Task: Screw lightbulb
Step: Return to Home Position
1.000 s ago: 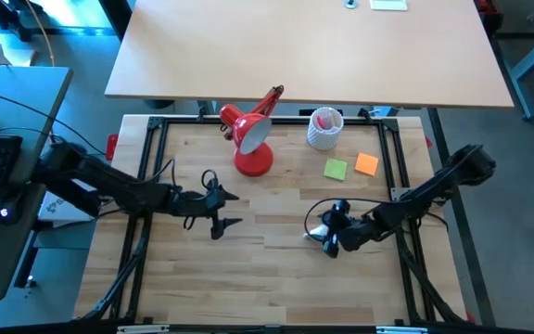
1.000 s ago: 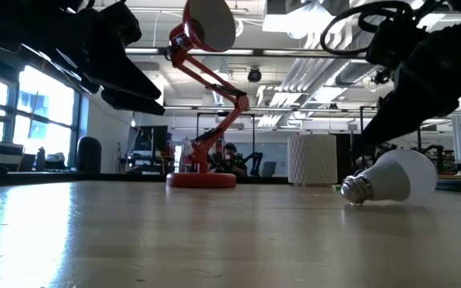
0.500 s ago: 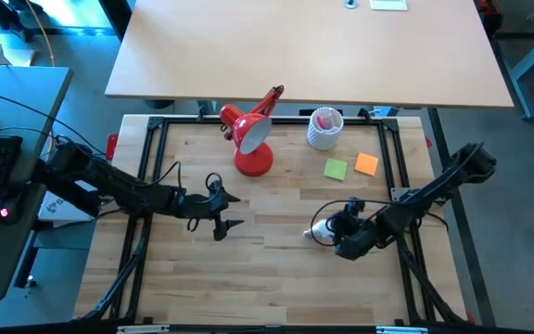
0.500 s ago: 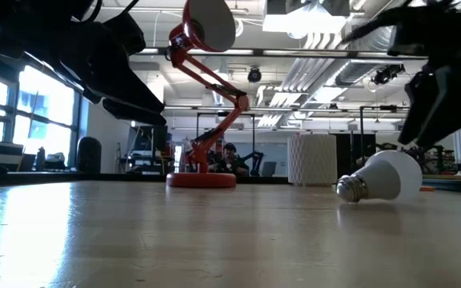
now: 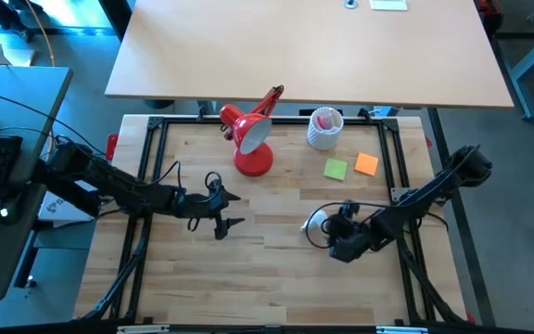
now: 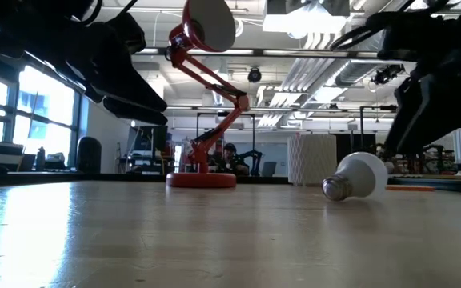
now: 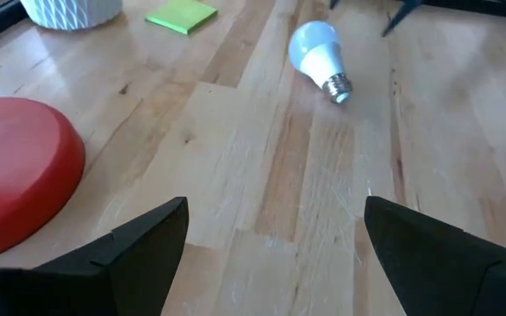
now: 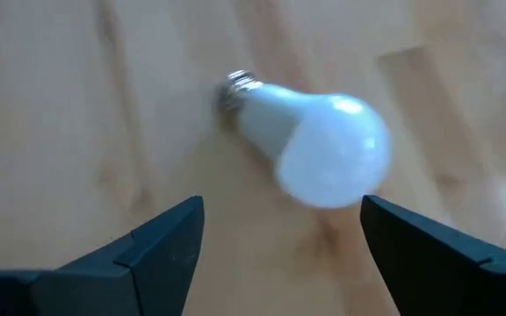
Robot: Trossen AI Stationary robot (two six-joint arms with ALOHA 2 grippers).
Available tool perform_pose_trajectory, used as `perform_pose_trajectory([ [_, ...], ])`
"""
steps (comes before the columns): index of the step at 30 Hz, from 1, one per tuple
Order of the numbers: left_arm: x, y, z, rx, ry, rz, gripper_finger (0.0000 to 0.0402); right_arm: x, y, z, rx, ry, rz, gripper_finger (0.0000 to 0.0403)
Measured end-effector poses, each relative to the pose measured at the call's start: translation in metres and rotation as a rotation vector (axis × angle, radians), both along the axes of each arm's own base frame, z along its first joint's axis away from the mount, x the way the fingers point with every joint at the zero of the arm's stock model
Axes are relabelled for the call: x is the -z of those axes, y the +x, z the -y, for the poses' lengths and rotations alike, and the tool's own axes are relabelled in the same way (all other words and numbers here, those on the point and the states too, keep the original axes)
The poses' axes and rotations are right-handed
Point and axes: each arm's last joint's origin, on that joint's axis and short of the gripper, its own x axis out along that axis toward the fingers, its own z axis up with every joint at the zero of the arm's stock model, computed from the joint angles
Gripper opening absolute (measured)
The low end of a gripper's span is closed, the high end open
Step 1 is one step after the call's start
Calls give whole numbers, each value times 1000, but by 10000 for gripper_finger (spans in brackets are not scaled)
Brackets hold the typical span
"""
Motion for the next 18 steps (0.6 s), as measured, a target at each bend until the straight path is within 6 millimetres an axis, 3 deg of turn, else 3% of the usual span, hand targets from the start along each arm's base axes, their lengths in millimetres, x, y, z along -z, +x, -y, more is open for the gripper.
perform_pose_trajectory([
  [4,-1,-2,8,59,46,-6,337,-1,-8,3,46,-118,13,302],
  [10,-13,-14,10,96,102,17,337,-12,-47,14,134,-99,74,302],
  [14,-19,-40,-3,9,127,102,337,-8,-73,26,124,71,246,302],
  [18,-20,-74,-16,-35,88,258,337,2,-85,37,73,201,449,302],
])
